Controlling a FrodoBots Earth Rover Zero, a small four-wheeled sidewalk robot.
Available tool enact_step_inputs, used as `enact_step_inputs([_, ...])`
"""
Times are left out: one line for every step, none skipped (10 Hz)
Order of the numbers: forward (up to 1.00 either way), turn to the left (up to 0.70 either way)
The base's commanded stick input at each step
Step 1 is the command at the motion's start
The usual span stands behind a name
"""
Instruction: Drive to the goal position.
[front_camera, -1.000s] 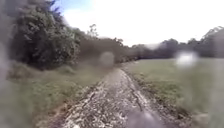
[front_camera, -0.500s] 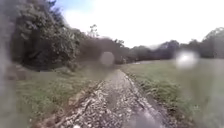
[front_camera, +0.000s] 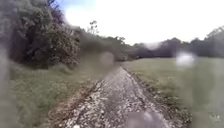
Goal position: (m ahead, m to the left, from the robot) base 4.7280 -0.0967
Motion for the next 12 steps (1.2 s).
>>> enact_step_inputs([0.70,0.00])
enact_step_inputs([0.70,0.00])
enact_step_inputs([0.70,0.00])
enact_step_inputs([0.70,0.00])
enact_step_inputs([0.70,0.00])
enact_step_inputs([0.70,0.00])
enact_step_inputs([0.70,0.00])
enact_step_inputs([0.70,0.00])
enact_step_inputs([0.70,0.00])
enact_step_inputs([0.70,0.00])
enact_step_inputs([0.70,0.00])
enact_step_inputs([0.70,0.00])
